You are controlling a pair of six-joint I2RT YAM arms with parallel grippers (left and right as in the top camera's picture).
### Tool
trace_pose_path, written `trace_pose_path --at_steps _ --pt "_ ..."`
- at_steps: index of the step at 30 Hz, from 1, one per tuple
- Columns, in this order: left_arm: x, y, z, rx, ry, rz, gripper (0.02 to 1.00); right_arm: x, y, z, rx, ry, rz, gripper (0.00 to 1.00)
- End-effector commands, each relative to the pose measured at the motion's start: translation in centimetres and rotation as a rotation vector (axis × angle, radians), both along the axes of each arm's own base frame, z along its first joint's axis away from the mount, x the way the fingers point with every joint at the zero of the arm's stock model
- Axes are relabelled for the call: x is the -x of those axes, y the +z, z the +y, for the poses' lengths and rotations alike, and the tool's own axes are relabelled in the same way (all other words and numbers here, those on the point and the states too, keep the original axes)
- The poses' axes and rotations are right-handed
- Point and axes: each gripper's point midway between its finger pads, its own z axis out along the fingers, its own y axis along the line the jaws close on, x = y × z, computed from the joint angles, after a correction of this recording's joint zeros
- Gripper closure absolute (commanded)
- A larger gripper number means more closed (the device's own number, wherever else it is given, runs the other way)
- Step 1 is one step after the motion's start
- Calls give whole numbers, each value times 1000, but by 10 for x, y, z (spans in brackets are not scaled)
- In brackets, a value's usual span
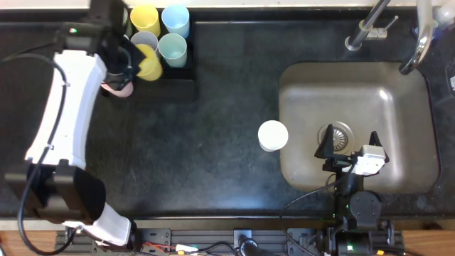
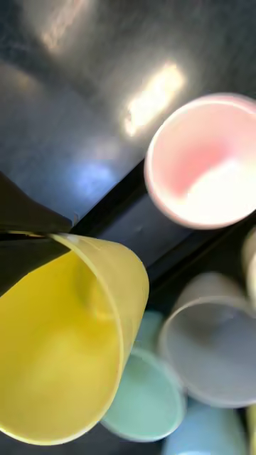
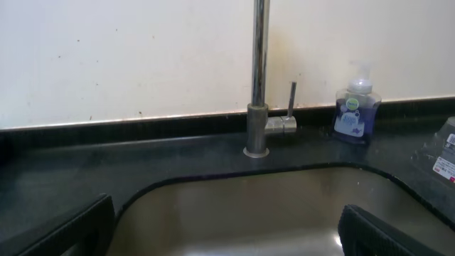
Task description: Store Cups
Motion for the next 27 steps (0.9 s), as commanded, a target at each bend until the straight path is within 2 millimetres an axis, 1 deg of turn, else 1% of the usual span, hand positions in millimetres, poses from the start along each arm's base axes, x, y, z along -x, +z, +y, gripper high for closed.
trace_pose_path --at_steps 1,4,6,13,21,27 --pt "-1 -5 15 -13 -13 16 982 0 -3 -1 3 -1 0 3" --pt "-2 -12 21 -25 0 36 982 0 -3 -1 3 -1 0 3" --pt "-3 -23 21 -24 -16 66 982 0 -3 -1 3 -1 0 3" --pt "-4 -45 23 -26 -11 122 982 0 -3 -1 3 -1 0 3" --pt "-13 -63 26 -36 -1 139 982 0 -3 -1 3 -1 0 3" --pt "-15 -78 27 -40 -1 168 982 0 -3 -1 3 -1 0 3"
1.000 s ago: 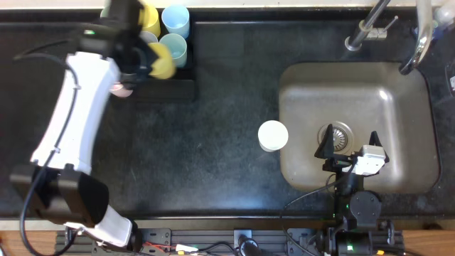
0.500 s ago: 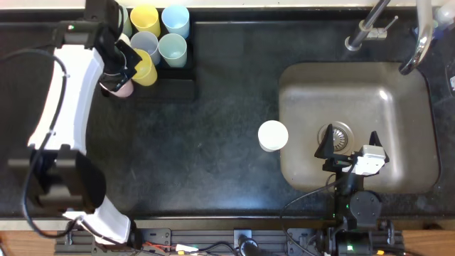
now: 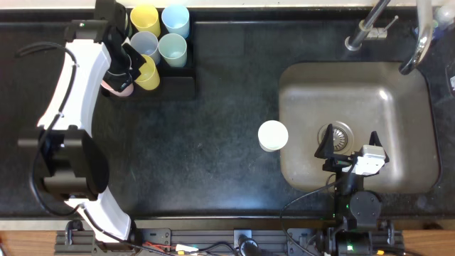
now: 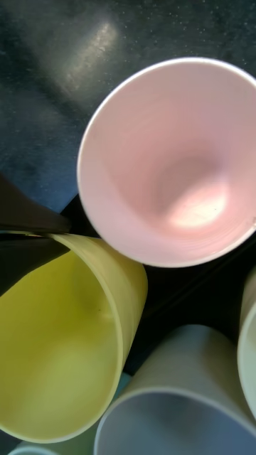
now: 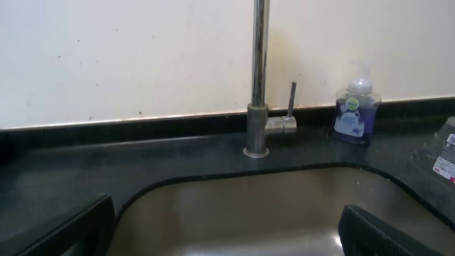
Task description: Store Cups
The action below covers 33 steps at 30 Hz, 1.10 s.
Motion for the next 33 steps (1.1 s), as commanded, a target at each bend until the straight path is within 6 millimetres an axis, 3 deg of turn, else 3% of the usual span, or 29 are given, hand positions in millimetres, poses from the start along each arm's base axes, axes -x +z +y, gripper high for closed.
trace_pose_path --at_steps 1,22,24,29,33 --pt "-2 -18 8 -21 -1 36 982 0 -3 -1 3 0 0 3" --pt "-1 -31 11 -47 -1 65 974 0 -3 -1 3 -1 0 3" --pt "-1 -31 11 -47 -2 65 901 0 -3 -1 3 -1 0 3" --pt "-1 -31 10 -44 -3 65 461 0 -3 -1 3 0 0 3" --pt "-1 -31 9 -39 -3 64 411 0 -3 -1 3 0 0 3"
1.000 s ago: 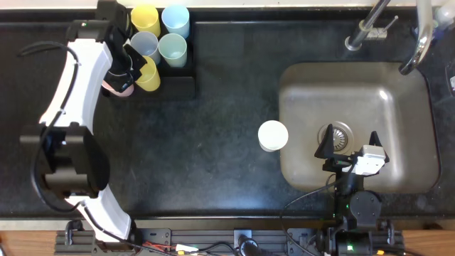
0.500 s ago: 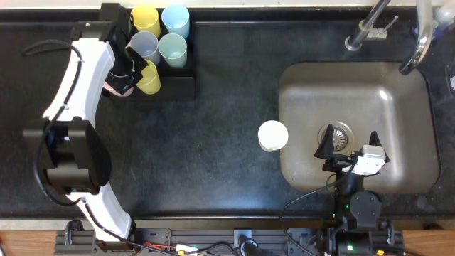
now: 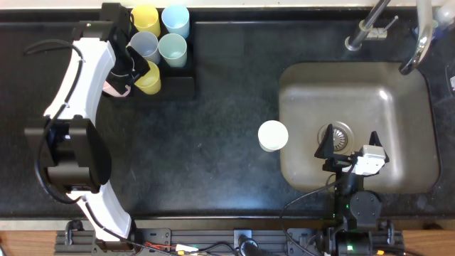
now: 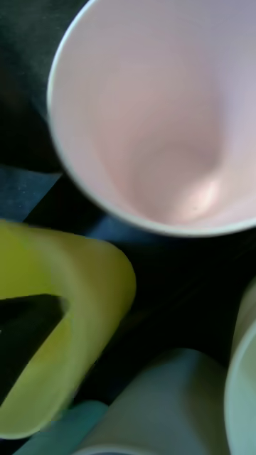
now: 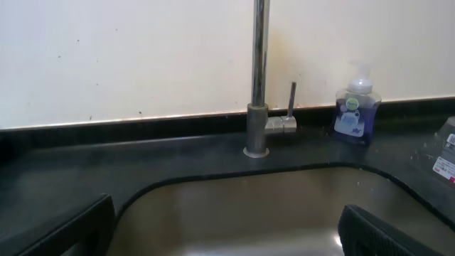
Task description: Store Cups
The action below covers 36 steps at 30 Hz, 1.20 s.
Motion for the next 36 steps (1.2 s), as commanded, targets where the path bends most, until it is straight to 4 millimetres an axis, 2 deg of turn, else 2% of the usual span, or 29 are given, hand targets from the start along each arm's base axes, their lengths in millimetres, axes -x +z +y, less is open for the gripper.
trace_pose_path --at_steps 1,2,8,11,14,31,36 --pt "3 -8 4 -9 7 23 371 0 -3 0 3 0 0 5" --pt "3 -8 4 -8 7 23 318 0 -3 0 3 0 0 3" --pt "-1 -5 -2 15 0 5 279 0 -3 0 3 0 0 3" --pt "-3 -1 -5 19 -7 -12 176 0 -3 0 3 0 0 5" --pt "-3 8 -8 19 -14 -37 141 0 -3 0 3 0 0 3" --pt "2 79 -13 48 -23 -212 42 0 -3 0 3 0 0 5" --pt "25 107 -12 49 -24 -231 18 0 -3 0 3 0 0 3"
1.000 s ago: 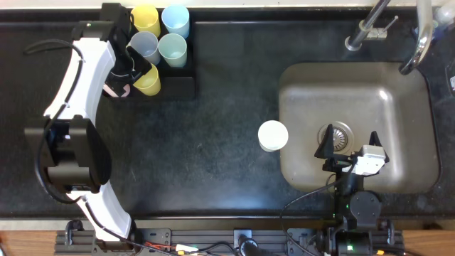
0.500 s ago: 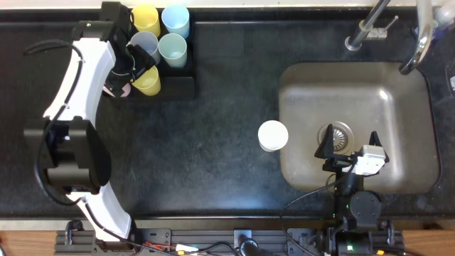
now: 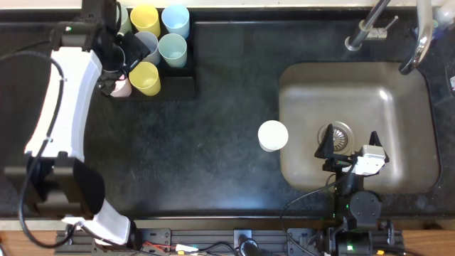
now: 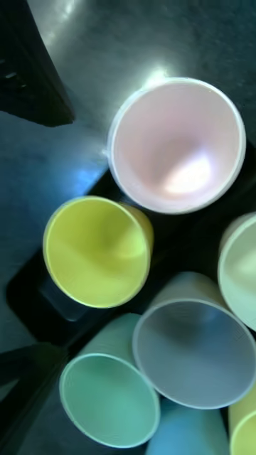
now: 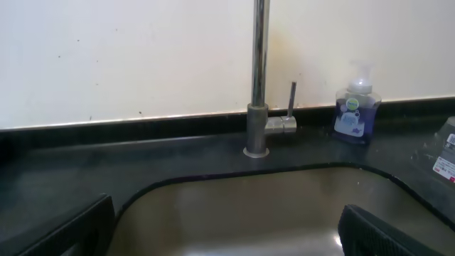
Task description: Store Cups
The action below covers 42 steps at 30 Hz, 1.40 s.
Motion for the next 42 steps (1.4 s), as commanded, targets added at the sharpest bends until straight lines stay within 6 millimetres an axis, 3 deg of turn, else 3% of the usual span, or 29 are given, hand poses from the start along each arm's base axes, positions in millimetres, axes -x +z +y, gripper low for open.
trace_pose_path --at_steps 1,5,9,11,13,15,17,19,22,24,27,34,36,42 --pt "28 38 -5 10 -12 -41 18 0 -3 -1 3 0 0 3" --pt "77 76 -3 -29 -19 -49 18 0 -3 -1 3 0 0 3" --pt "144 109 5 -88 -22 -82 18 0 -3 -1 3 0 0 5" --pt "178 109 11 -106 -15 -83 18 0 -3 0 3 0 0 3" --pt "213 97 17 -123 -5 -76 18 0 -3 -1 3 0 0 3" --pt "229 76 23 -134 14 -108 18 0 -3 0 3 0 0 5" --pt "219 53 25 -150 -32 -215 18 0 -3 -1 3 0 0 5" --pt "185 45 13 -202 -250 -416 18 0 -3 0 3 0 0 3" --pt "137 72 -25 -404 -696 -871 18 0 -3 -1 3 0 0 3" --pt "130 100 -36 -540 -772 -1115 18 0 -3 0 3 0 0 5" --pt "140 124 -36 -659 -733 -1319 18 0 -3 0 3 0 0 5" --pt "168 106 -34 -742 -731 -1380 20 0 -3 0 3 0 0 3" --pt "172 86 -34 -724 -743 -1342 18 0 -3 0 3 0 0 5" --pt "170 52 -31 -699 -745 -1260 18 0 -3 0 3 0 0 3"
